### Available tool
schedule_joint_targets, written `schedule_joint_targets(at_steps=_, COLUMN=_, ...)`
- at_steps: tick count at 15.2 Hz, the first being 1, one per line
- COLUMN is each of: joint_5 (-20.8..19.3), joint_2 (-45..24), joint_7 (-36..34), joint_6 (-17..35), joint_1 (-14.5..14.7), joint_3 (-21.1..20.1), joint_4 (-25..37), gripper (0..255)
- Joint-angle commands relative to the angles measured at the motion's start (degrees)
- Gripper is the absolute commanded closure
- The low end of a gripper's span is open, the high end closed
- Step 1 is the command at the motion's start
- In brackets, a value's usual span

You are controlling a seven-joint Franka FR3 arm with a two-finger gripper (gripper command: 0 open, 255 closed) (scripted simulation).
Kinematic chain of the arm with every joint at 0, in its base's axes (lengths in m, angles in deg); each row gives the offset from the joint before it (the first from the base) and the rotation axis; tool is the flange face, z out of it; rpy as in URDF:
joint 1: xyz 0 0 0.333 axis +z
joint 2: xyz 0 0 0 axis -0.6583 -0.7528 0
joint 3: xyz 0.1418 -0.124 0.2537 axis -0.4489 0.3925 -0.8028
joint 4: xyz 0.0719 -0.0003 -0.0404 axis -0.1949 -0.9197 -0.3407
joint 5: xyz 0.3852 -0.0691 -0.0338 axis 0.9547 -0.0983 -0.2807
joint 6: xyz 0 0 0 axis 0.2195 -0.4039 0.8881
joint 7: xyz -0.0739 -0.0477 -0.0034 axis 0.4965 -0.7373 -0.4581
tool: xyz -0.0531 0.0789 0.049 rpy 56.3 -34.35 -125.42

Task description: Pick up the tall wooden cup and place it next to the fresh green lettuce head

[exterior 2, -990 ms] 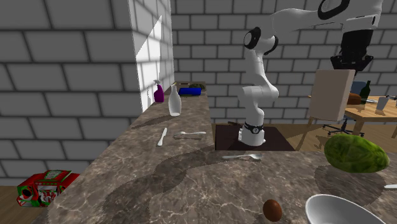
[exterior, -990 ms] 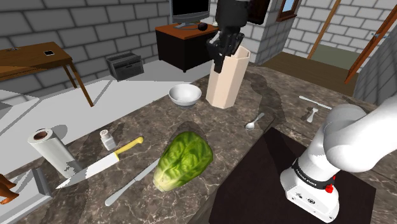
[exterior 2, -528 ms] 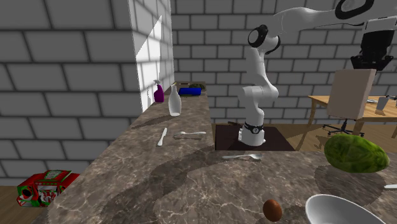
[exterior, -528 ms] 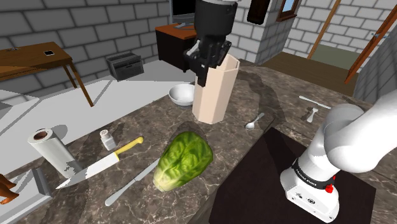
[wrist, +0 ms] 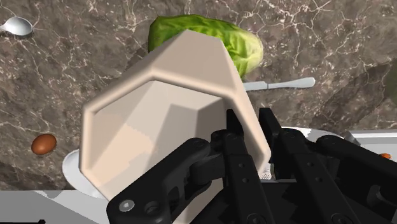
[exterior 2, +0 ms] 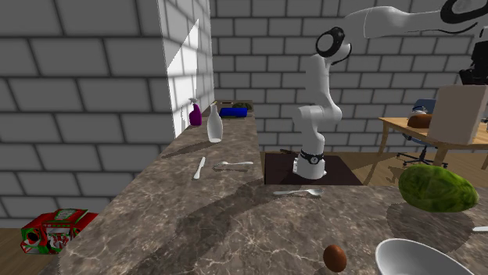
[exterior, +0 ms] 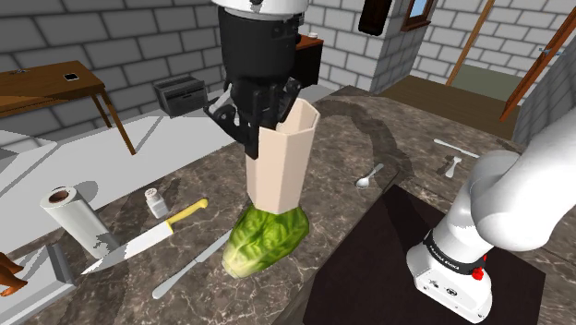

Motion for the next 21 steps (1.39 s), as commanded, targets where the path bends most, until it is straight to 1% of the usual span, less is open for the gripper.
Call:
schedule_joint_targets(at_steps=1, joint_5=-1.7, joint_2=-3.5, joint_7=-3.9, joint_6=-0.8, joint_1=0.6, joint_3=-2.9, joint_4=3.9, gripper=255)
schedule_joint_targets(at_steps=4, joint_5=-5.8, joint_2=-10.1, joint_7=-10.1, joint_6=-1.8, joint_1=2.2, joint_3=-7.2, joint_4=9.9, gripper=255)
schedule_joint_targets(at_steps=7, joint_5=-11.5, joint_2=-18.1, joint_7=-16.6, joint_6=-3.8, joint_1=5.5, joint_3=-10.8, joint_4=17.1, gripper=255)
schedule_joint_targets(at_steps=9, joint_5=-16.0, joint_2=-23.9, joint_7=-20.7, joint_6=-5.8, joint_1=9.2, joint_3=-12.3, joint_4=22.8, gripper=255)
schedule_joint_targets(at_steps=11, joint_5=-20.7, joint_2=-30.0, joint_7=-24.3, joint_6=-8.4, joint_1=14.0, joint_3=-12.9, joint_4=29.4, gripper=255)
schedule_joint_targets(at_steps=12, joint_5=-22.3, joint_2=-32.2, joint_7=-25.4, joint_6=-9.5, joint_1=16.2, joint_3=-12.7, joint_4=32.1, gripper=255)
schedule_joint_targets(at_steps=21, joint_5=-19.7, joint_2=-28.8, joint_7=-25.2, joint_6=-0.8, joint_1=12.7, joint_3=-12.6, joint_4=20.8, gripper=255)
